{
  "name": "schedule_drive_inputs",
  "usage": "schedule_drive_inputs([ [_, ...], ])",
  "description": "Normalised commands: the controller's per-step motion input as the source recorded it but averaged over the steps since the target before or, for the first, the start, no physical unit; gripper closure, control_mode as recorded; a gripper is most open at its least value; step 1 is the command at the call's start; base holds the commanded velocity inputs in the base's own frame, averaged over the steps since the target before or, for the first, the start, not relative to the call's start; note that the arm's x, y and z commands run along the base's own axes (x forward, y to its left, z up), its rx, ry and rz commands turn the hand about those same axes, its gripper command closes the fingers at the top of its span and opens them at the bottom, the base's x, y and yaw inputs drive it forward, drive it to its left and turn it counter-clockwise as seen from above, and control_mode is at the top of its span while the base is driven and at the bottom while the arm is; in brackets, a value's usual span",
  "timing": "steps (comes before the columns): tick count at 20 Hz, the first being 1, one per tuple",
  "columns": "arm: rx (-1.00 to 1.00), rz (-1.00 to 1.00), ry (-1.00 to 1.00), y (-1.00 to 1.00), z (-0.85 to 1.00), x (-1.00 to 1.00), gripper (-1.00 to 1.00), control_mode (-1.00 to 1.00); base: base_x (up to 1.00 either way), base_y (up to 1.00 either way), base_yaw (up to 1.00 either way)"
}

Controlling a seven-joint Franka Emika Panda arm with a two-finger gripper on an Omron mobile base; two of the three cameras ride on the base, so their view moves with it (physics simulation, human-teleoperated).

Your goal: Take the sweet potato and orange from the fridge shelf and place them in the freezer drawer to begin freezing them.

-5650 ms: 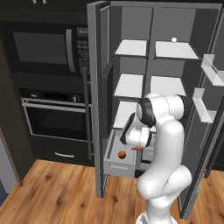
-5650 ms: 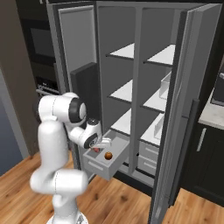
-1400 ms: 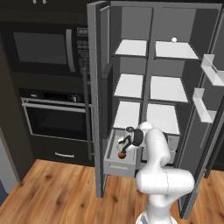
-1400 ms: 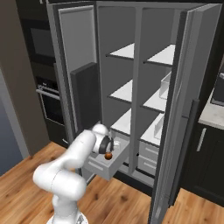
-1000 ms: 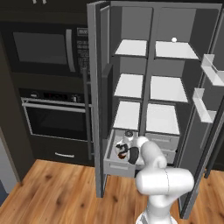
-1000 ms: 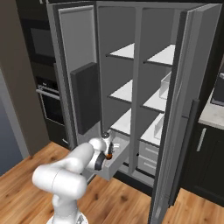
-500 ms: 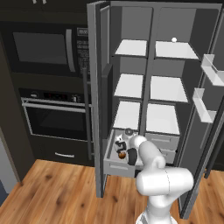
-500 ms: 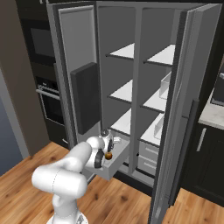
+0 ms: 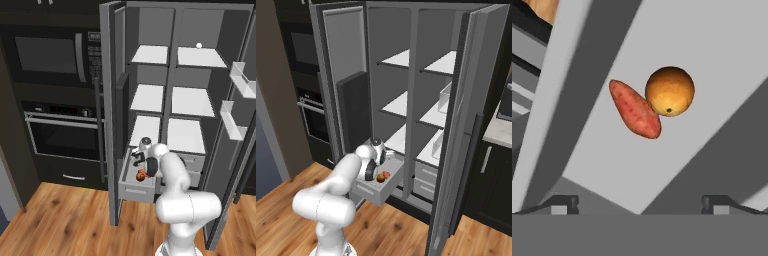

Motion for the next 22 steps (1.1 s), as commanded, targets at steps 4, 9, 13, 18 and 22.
schedule_drive_inputs([
  [4, 0.0, 0.0, -0.04, 0.0, 0.16, -0.48, -1.0, -1.0, 0.0, 0.0, 0.0],
  [9, 0.0, 0.0, -0.08, 0.0, 0.14, -0.66, -1.0, -1.0, 0.0, 0.0, 0.0],
  [13, 0.0, 0.0, -0.16, 0.0, 0.06, -0.95, -1.0, -1.0, 0.0, 0.0, 0.0],
  [18, 0.0, 0.0, -0.25, 0.0, 0.36, -0.87, -1.0, -1.0, 0.0, 0.0, 0.0],
  [22, 0.0, 0.0, -0.23, 0.04, 0.59, -0.61, -1.0, -1.0, 0.0, 0.0, 0.0],
])
